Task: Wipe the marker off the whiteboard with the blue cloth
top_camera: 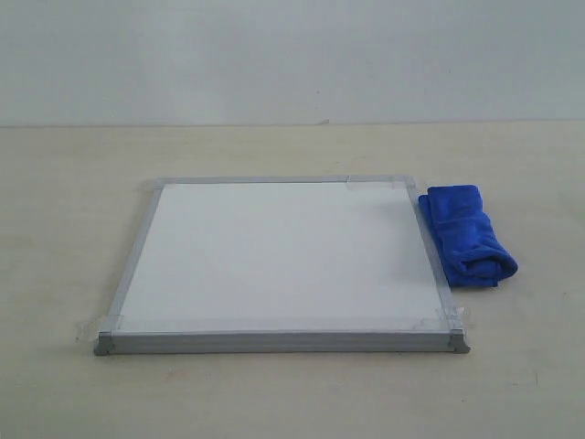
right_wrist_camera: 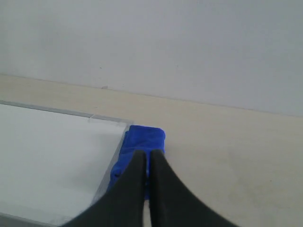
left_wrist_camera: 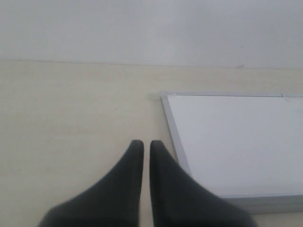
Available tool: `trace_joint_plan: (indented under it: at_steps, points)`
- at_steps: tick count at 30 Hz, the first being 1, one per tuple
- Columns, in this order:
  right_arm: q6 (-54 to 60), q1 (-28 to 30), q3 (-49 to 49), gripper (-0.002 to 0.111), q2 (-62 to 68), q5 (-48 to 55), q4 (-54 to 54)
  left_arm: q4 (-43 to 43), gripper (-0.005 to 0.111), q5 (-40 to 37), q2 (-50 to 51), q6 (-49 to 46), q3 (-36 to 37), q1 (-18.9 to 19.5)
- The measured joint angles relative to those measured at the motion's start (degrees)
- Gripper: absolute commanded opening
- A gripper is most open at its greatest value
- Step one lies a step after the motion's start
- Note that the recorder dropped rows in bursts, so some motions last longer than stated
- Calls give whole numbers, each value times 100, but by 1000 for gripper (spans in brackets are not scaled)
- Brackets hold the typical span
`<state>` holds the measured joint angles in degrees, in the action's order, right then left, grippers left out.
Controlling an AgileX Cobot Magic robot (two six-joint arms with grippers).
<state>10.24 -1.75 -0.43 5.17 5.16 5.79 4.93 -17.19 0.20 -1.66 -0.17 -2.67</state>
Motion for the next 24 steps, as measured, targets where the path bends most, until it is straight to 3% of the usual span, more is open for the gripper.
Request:
trace_joint_plan:
  at_steps: [16,24]
  points:
    - [-129,0,16,0,-486,1335,-9,0,5,0,0,0,0,0]
    - [-395,0,42,0,-486,1418,-9,0,5,0,0,0,0,0]
